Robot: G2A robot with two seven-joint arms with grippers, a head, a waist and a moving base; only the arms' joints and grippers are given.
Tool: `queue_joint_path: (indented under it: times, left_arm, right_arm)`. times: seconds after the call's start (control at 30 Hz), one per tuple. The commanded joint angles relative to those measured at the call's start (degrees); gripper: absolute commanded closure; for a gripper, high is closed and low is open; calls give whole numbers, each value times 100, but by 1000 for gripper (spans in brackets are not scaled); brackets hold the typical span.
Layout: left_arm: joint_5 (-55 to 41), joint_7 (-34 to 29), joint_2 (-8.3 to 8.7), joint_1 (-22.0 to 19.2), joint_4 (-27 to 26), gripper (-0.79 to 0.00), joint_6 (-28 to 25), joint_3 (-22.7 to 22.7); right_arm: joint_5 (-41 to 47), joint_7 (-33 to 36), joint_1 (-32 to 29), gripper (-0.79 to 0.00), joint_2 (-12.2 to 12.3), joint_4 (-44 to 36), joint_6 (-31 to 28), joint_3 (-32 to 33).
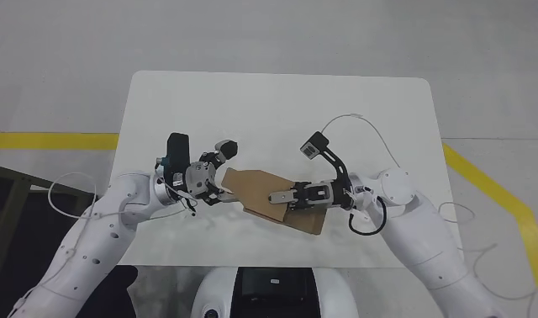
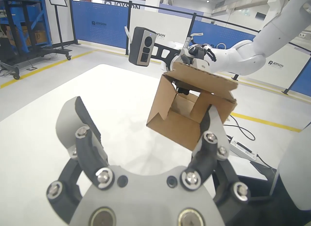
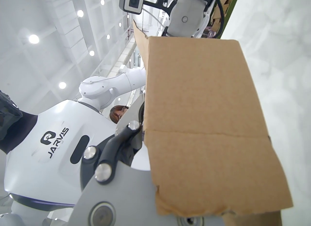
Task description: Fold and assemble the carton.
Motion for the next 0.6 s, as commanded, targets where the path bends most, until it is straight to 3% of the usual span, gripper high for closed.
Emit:
queue_joint_path:
  times: [0.0, 0.27, 0.57]
  left_arm:
    - [18, 24, 25, 85, 77, -785, 0, -152]
    - [-21, 26, 152, 416, -59, -785, 0, -646]
    - [224, -124, 174, 281, -238, -785, 0, -756]
  right_arm:
    - [-158, 4, -18, 0, 21, 83, 28, 41]
    - [-422, -1, -160, 0, 80, 181, 179, 144]
    - [-809, 42, -102, 0, 84, -26, 482, -58]
